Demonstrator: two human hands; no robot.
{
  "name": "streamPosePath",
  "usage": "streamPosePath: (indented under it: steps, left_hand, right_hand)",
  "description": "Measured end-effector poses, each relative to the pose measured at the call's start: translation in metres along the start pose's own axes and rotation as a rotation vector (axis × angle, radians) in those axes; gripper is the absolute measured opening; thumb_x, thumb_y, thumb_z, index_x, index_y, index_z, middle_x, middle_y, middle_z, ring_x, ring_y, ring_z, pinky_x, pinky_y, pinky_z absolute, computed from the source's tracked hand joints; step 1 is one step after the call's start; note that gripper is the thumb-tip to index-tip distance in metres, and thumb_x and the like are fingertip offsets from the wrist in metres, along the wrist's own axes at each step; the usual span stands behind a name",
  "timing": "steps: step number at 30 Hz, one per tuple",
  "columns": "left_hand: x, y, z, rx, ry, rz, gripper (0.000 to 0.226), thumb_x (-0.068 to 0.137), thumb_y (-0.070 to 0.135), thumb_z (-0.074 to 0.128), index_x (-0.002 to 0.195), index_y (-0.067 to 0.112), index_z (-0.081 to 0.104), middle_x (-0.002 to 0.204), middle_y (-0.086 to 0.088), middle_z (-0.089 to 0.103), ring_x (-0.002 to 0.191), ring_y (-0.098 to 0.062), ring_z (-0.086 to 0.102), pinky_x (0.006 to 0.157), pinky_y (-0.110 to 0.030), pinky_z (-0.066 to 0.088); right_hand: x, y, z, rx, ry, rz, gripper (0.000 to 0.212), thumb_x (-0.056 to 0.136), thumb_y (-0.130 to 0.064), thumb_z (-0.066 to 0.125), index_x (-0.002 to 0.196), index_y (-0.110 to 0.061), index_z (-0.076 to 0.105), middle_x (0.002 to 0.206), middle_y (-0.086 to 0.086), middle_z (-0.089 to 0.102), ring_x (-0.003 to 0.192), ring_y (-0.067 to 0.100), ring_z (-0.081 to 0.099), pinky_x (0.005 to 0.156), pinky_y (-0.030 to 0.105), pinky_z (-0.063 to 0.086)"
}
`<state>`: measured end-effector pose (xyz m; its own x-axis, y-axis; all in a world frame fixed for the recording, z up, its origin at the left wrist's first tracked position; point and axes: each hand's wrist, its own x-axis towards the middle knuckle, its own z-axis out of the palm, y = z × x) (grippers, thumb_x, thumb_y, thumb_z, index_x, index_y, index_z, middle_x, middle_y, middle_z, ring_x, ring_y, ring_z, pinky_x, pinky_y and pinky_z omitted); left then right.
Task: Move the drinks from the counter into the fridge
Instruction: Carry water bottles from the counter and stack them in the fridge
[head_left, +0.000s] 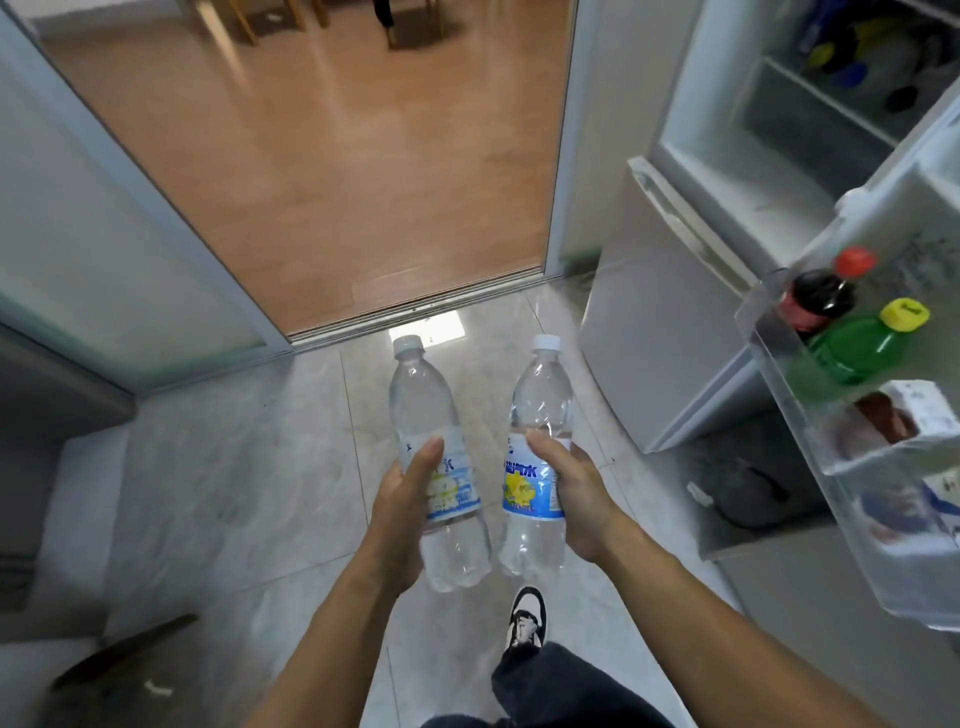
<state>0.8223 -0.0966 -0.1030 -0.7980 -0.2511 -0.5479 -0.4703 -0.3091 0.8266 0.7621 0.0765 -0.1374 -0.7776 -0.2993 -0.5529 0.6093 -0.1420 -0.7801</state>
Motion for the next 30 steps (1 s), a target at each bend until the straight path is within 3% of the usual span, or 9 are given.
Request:
streamPosePath:
  steps: [7, 13, 18, 21, 23, 26, 30]
  left_hand:
    - [0.093, 0.06, 0.012, 0.055, -0.064, 0.017, 0.048, 0.075, 0.053, 0.063, 0.103, 0.014, 0.07, 0.089, -0.008, 0.078, 0.073, -0.02, 0.076, 0.054, -0.025, 0.056]
    - [0.184, 0.105, 0.015, 0.076, -0.172, -0.008, 0.039, 0.09, 0.042, 0.059, 0.109, 0.009, 0.067, 0.094, -0.014, 0.077, 0.078, -0.026, 0.075, 0.057, -0.032, 0.059]
    - [0.261, 0.159, 0.022, 0.07, -0.305, -0.025, 0.043, 0.089, 0.04, 0.062, 0.117, 0.008, 0.063, 0.101, -0.018, 0.075, 0.091, -0.035, 0.073, 0.077, -0.047, 0.06]
    - [0.301, 0.196, 0.031, 0.113, -0.379, -0.032, 0.039, 0.093, 0.038, 0.062, 0.117, 0.007, 0.063, 0.105, -0.019, 0.074, 0.097, -0.04, 0.071, 0.087, -0.058, 0.055]
    - [0.323, 0.219, 0.044, 0.141, -0.429, -0.013, 0.038, 0.093, 0.038, 0.063, 0.117, 0.008, 0.064, 0.106, -0.02, 0.073, 0.098, -0.041, 0.07, 0.087, -0.058, 0.056]
    - [0.346, 0.239, 0.069, 0.154, -0.521, 0.009, 0.038, 0.093, 0.036, 0.064, 0.119, 0.009, 0.063, 0.111, -0.023, 0.071, 0.101, -0.042, 0.068, 0.089, -0.057, 0.055]
    - [0.368, 0.249, 0.114, 0.177, -0.647, 0.024, 0.04, 0.091, 0.033, 0.068, 0.122, 0.01, 0.061, 0.114, -0.021, 0.07, 0.103, -0.04, 0.069, 0.089, -0.058, 0.055]
  right_hand:
    - [0.078, -0.061, 0.011, -0.009, 0.046, -0.03, 0.044, 0.092, -0.042, 0.06, 0.121, -0.01, 0.065, 0.109, 0.018, 0.073, 0.102, 0.039, 0.07, 0.09, 0.047, 0.058]
    - [0.142, -0.097, 0.025, 0.015, 0.14, -0.049, 0.059, 0.076, -0.05, 0.066, 0.117, -0.007, 0.066, 0.105, 0.019, 0.073, 0.092, 0.035, 0.072, 0.081, 0.041, 0.06]
    - [0.19, -0.133, 0.044, 0.074, 0.295, -0.111, 0.047, 0.081, -0.048, 0.069, 0.11, -0.011, 0.067, 0.099, 0.016, 0.076, 0.088, 0.032, 0.074, 0.084, 0.046, 0.059]
    - [0.209, -0.159, 0.057, 0.107, 0.383, -0.156, 0.056, 0.076, -0.053, 0.067, 0.111, -0.01, 0.067, 0.1, 0.017, 0.076, 0.091, 0.036, 0.073, 0.087, 0.046, 0.059]
    - [0.219, -0.178, 0.062, 0.134, 0.437, -0.194, 0.055, 0.073, -0.052, 0.066, 0.107, -0.009, 0.068, 0.097, 0.017, 0.076, 0.087, 0.033, 0.074, 0.081, 0.042, 0.06]
    - [0.228, -0.198, 0.063, 0.203, 0.511, -0.249, 0.038, 0.072, -0.048, 0.067, 0.093, -0.016, 0.072, 0.087, 0.013, 0.076, 0.074, 0.025, 0.075, 0.064, 0.033, 0.059]
    - [0.234, -0.215, 0.046, 0.248, 0.653, -0.299, 0.039, 0.081, -0.046, 0.071, 0.102, -0.013, 0.068, 0.083, 0.007, 0.077, 0.071, 0.019, 0.074, 0.058, 0.027, 0.057]
